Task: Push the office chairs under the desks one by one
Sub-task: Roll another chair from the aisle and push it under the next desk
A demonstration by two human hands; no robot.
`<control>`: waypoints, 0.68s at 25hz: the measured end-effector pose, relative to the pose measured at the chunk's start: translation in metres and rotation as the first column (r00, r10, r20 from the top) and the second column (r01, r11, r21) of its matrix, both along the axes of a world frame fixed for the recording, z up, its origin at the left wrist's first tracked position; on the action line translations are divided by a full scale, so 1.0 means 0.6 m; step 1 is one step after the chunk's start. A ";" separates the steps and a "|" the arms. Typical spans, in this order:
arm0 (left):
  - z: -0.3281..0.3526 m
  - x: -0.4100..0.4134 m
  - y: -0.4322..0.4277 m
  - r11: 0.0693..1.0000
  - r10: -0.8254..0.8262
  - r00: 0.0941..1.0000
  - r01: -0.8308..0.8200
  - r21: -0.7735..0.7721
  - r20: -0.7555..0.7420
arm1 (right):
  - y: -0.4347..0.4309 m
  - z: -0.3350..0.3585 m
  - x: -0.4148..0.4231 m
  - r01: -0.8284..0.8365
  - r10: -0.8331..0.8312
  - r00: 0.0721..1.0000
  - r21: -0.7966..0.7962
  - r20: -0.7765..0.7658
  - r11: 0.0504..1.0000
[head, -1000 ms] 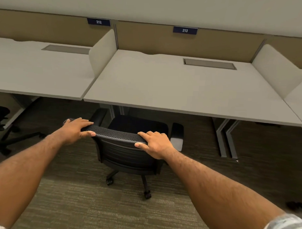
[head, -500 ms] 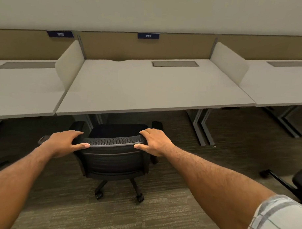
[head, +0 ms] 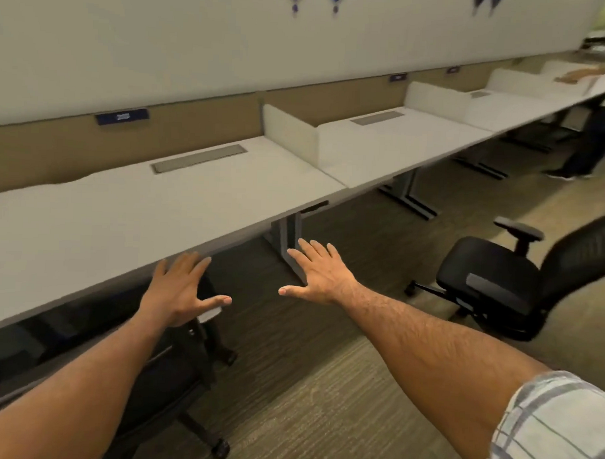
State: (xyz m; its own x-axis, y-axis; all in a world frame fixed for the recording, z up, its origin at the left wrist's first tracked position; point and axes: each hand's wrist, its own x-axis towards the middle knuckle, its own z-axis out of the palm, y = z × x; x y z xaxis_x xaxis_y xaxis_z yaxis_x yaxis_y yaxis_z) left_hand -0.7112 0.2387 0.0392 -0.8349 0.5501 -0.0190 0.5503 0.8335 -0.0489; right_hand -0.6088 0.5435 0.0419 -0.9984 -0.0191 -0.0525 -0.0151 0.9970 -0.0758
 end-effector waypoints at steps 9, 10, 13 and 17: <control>-0.003 0.152 0.462 0.974 -0.228 0.971 0.226 -0.026 -0.077 | 0.411 -0.029 0.279 0.316 -0.317 0.948 -0.040 -0.013 0.948; -0.010 0.179 0.520 0.968 -0.250 0.965 0.249 -0.015 -0.082 | 0.459 -0.036 0.318 0.347 -0.348 0.938 -0.037 -0.008 0.937; -0.024 0.250 0.671 0.948 -0.312 0.944 0.317 0.027 -0.105 | 0.575 -0.050 0.414 0.433 -0.432 0.901 -0.022 0.020 0.901; -0.062 0.330 0.852 0.905 -0.425 0.899 0.426 -0.008 -0.106 | 0.703 -0.070 0.524 0.522 -0.522 0.853 -0.030 0.002 0.853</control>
State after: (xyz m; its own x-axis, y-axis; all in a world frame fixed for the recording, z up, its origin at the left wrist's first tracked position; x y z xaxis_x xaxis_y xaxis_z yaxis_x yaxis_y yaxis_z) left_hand -0.5135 0.7500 0.0023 -0.5181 0.8528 0.0659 0.8452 0.5222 -0.1135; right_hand -0.2945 0.9651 -0.0003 -0.8623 0.5035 -0.0542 0.5064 0.8558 -0.1055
